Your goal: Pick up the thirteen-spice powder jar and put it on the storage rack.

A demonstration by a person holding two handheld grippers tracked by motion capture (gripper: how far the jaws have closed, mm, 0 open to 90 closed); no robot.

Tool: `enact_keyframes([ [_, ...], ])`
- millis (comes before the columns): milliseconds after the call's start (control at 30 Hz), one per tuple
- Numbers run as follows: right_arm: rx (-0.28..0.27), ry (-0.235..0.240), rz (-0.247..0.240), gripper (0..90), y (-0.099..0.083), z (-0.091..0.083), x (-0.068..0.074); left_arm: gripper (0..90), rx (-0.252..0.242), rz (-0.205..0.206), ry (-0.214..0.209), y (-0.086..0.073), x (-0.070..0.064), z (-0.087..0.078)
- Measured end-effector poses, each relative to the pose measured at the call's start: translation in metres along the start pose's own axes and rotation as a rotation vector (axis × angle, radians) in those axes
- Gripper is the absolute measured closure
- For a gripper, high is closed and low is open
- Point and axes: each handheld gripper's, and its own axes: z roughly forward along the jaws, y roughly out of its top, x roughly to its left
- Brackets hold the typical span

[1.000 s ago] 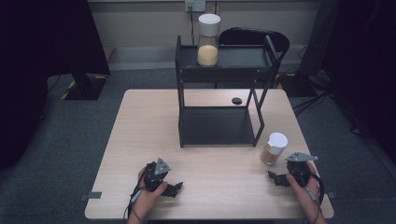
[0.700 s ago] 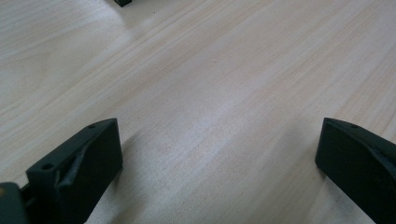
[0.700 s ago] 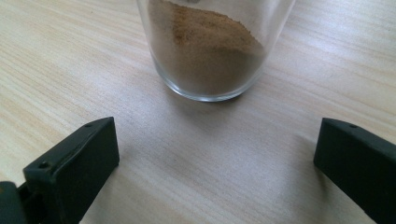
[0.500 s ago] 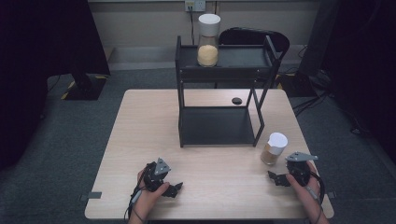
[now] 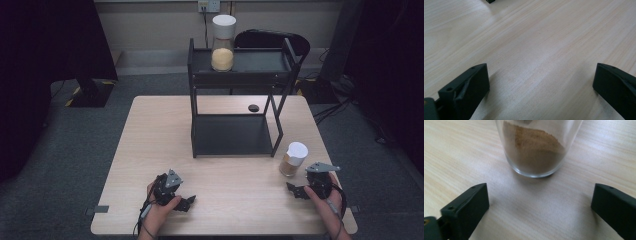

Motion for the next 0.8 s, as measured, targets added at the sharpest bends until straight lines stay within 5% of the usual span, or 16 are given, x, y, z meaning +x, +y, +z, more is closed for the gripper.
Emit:
enact_keyframes([
  [433, -0.073, 0.015, -0.008, 1.6, 0.0052, 0.0015, 0.0048, 0.0, 0.0, 0.0, 0.0, 0.0, 0.0, 0.0],
  [800, -0.199, 0.028, 0.055, 7.7, -0.0003, 0.0063, 0.0006, 0.0, 0.0, 0.0, 0.0, 0.0, 0.0, 0.0],
])
